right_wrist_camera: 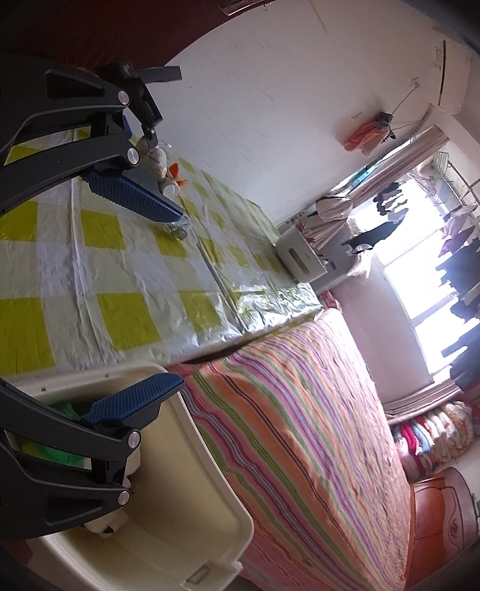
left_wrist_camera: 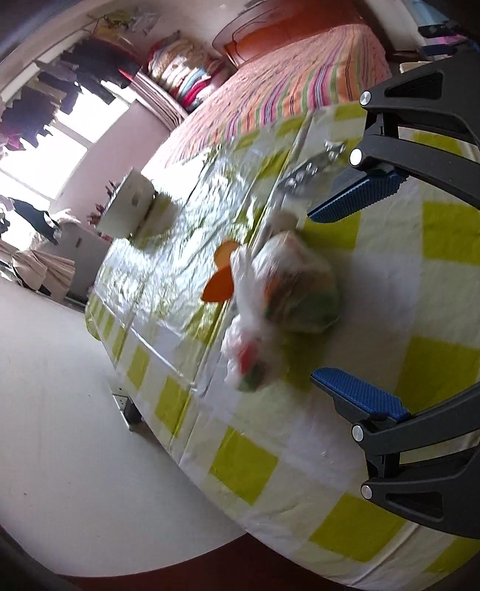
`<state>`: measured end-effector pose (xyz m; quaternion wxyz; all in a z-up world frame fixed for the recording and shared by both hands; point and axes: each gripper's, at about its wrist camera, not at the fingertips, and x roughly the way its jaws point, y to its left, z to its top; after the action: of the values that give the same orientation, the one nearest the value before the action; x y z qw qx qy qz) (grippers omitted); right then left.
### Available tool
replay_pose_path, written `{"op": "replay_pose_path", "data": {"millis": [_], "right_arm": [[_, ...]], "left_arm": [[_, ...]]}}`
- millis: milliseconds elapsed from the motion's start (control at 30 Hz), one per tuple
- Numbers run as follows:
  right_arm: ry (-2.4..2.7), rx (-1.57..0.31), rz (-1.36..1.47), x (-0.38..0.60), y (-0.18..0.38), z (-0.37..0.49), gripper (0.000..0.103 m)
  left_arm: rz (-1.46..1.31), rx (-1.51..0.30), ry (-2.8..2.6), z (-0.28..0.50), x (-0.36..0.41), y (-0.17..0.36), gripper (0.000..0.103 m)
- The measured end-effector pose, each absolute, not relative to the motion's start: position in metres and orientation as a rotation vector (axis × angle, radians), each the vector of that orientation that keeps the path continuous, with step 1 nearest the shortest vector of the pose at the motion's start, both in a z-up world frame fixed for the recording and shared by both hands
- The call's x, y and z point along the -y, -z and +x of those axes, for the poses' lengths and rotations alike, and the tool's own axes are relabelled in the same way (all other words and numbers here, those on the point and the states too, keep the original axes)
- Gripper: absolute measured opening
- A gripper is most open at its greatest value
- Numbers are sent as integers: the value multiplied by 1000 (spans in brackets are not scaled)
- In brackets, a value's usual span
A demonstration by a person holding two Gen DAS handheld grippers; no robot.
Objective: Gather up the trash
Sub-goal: 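Move both open grippers back to the table toward the plastic bag bundle, then grasp the plastic bag bundle with left gripper while right grasps silver blister pack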
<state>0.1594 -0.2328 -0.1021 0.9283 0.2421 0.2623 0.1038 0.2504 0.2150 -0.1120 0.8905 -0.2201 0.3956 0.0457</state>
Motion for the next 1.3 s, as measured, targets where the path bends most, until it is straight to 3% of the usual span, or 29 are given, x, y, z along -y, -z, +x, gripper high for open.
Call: {"op": "replay_pose_path", "data": {"millis": [633, 700, 833, 867, 1300], "right_arm": [[-265, -641, 493, 204, 124, 193, 82], [-272, -636, 493, 203, 121, 192, 82], [-283, -634, 497, 200, 120, 194, 82], [-286, -634, 498, 199, 121, 193, 82], [-346, -654, 436, 162, 123, 195, 82]], "left_arm": [[-578, -828, -94, 284, -250, 133, 78], [-557, -809, -93, 281, -251, 129, 69], [-517, -798, -76, 271, -251, 120, 34], [-499, -801, -71, 268, -251, 118, 30], [-378, -804, -49, 223, -263, 112, 24]]}}
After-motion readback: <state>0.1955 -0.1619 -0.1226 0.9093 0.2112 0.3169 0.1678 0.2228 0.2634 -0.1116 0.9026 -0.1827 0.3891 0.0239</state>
